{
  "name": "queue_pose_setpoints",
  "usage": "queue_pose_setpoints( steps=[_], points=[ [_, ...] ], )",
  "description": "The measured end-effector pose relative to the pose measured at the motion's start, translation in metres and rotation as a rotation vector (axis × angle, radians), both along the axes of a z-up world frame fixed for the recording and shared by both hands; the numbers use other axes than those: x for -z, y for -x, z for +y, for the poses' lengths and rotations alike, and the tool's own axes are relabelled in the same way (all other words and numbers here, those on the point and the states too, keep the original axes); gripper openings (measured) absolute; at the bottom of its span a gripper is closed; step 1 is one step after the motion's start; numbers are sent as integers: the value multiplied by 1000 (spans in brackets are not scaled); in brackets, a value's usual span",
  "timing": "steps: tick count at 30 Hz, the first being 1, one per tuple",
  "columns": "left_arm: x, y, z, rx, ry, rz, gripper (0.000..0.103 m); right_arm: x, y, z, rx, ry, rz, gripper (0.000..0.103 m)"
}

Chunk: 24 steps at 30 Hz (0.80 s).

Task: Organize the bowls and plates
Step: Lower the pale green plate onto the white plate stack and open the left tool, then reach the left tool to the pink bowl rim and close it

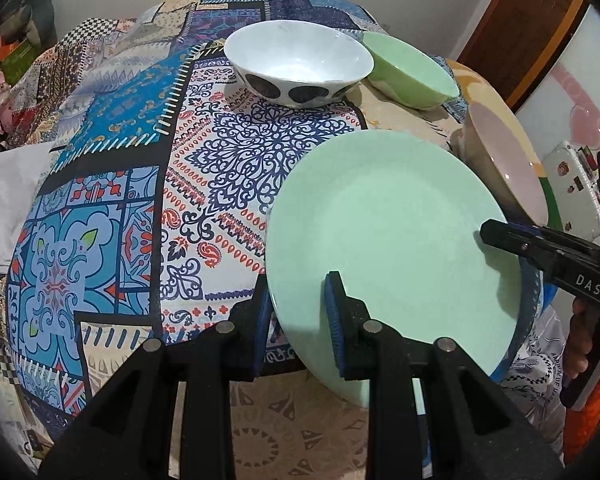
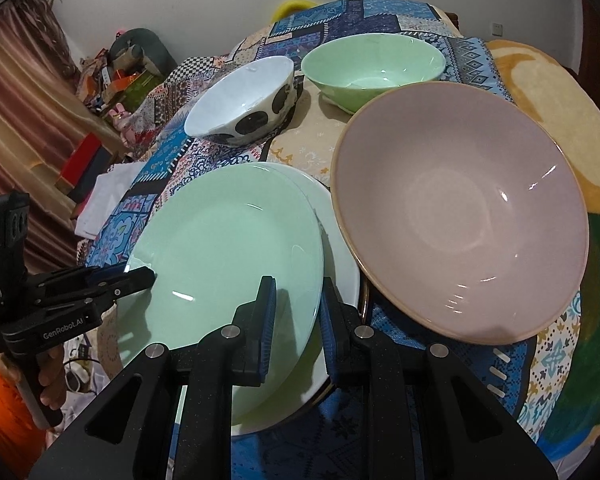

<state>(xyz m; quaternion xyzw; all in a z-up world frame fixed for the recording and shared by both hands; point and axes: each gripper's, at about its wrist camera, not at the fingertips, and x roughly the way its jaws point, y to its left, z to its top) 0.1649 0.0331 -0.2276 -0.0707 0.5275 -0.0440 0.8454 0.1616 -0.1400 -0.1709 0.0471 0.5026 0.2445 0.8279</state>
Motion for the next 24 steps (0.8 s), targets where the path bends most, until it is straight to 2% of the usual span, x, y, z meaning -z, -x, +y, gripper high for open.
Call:
queue_pose_setpoints(
  steps=[5, 12, 17, 24],
  points=[
    [0, -2, -1, -8, -6, 18, 27, -3, 3, -2, 12, 20, -23, 19],
    [-1, -3, -11, 5, -20, 24, 46, -13, 10, -2, 13, 105, -91, 19],
    [-9, 5, -12, 4, -19, 2, 52, -21, 12, -9, 19, 93, -102, 20],
    [-37, 18, -16, -3, -70, -79, 58, -48, 18, -18, 36, 50, -166, 24]
  ],
)
